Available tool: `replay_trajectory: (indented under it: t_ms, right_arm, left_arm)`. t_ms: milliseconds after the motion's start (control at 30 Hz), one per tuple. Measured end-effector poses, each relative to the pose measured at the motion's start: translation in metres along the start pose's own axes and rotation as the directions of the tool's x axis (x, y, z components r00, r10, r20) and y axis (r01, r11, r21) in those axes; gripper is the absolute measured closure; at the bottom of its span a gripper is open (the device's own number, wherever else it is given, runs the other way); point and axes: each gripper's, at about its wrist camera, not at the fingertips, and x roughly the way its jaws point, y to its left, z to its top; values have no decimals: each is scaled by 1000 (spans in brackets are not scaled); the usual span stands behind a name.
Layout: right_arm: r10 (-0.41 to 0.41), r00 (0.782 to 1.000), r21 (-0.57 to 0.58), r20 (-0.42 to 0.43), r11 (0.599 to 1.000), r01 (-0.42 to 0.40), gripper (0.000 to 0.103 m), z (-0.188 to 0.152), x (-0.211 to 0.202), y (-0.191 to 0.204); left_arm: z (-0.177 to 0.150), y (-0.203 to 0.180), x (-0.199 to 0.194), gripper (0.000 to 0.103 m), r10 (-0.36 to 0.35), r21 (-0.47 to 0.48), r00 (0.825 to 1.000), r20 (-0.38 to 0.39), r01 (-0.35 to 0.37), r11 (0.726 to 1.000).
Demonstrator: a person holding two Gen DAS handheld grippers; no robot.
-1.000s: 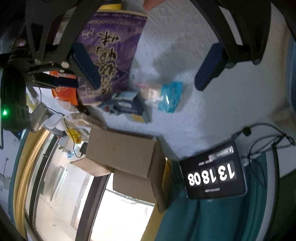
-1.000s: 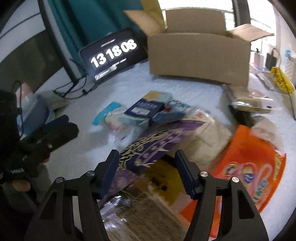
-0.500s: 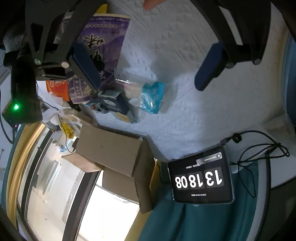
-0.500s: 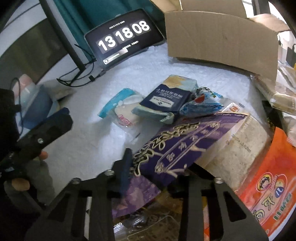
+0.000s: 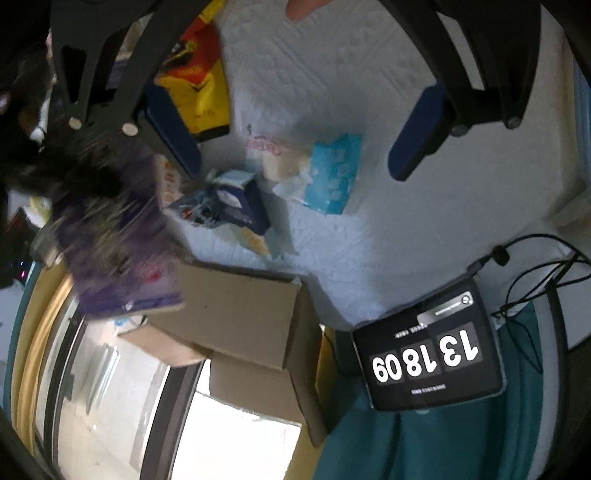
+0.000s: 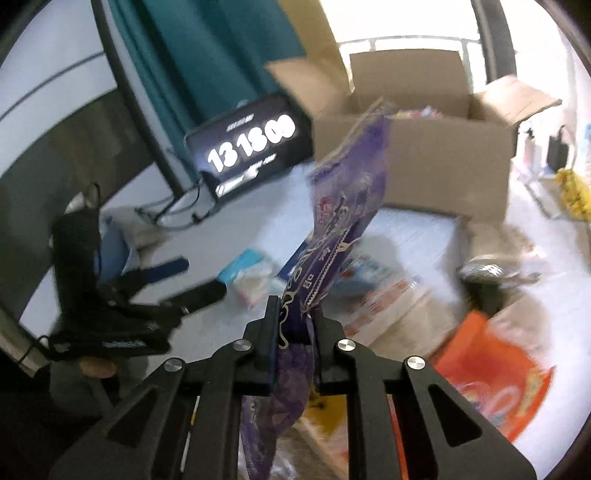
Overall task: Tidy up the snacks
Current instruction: 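Grasp the blue tissue packet with left while right holds the purple bag raised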
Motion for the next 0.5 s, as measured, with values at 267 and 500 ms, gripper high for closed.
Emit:
replay_trajectory:
  t_ms: [267,500]
  right_arm:
    - [-56,996,76,72,996,51,89,11,-20,-54]
    - [-89,991,129,101,989,75,89,13,-29,-87]
  left_arm:
    - [1,-5,47,1,71,66,990,-124,-63,996]
    - [1,-4,71,2,106,93,973,-205,-88,992]
